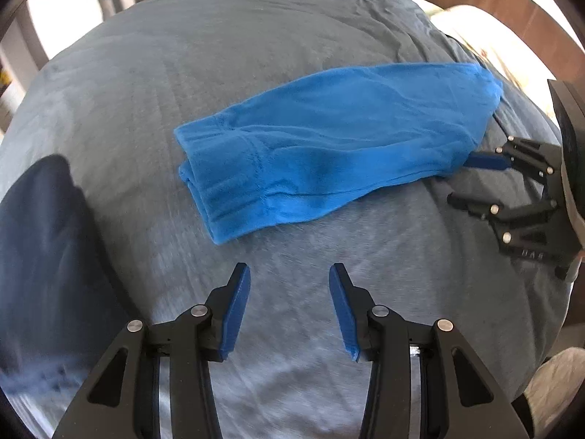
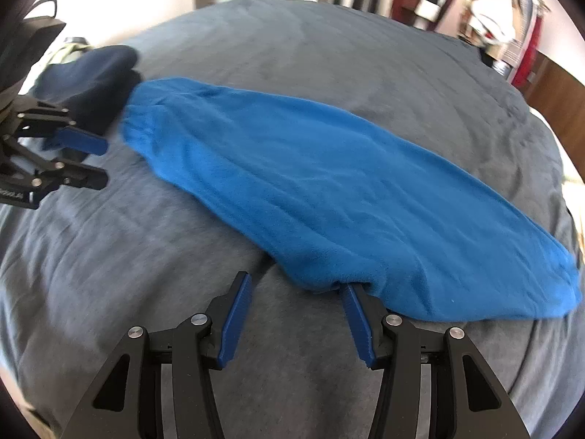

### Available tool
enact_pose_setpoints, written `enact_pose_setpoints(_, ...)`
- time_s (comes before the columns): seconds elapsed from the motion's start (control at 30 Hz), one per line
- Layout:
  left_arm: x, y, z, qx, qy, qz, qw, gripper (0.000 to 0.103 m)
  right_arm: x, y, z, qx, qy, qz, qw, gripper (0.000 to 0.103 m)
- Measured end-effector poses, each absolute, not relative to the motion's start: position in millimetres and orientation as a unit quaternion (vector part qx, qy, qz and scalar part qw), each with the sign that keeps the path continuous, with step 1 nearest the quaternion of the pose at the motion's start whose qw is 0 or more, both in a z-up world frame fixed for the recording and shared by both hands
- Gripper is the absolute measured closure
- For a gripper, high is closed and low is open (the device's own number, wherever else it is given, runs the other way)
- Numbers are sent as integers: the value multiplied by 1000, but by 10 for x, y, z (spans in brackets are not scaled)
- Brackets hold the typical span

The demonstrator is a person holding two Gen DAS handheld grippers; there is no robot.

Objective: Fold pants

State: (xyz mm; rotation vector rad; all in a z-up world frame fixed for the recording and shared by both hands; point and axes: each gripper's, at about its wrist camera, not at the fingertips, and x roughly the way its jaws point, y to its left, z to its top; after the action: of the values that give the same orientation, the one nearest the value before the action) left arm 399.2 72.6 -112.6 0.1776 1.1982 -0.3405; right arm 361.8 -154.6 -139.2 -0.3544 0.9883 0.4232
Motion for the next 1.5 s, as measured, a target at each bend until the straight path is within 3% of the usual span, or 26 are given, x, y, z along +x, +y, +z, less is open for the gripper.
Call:
enact_pose_setpoints(0.13,3888,679,-1101,69,563,-133,812,59,3524,-1524,-1393,-182,447,243,841,52)
enact_pose_setpoints(0.3,3802,590,-1080,52,564,-110,817,60,3582,-1633,-1453,-180,437,254,844,67)
enact_pose_setpoints(0.7,3729,450,-1017,25,556,-74,828,60,3704,-1675,-1352,-213,400,317,833,69)
enact_pose_setpoints(0.83,3705,381,-1021,23,556,-72,828,60,3820,-1761,-1432,-201,426,325,820,74)
enact_pose_setpoints(1.03,3724,323,-1004,6,552,-67,831,60,3902,-1831,-1444,-182,441,345,808,74)
enact_pose_setpoints(1.27,3771,313,-974,10,548,-54,835,60,3912,-1840,-1468,-156,460,359,797,89)
enact_pose_setpoints(1.5,3780,300,-975,4,551,-51,833,60,3763,-1879,-1323,-118,474,361,795,92)
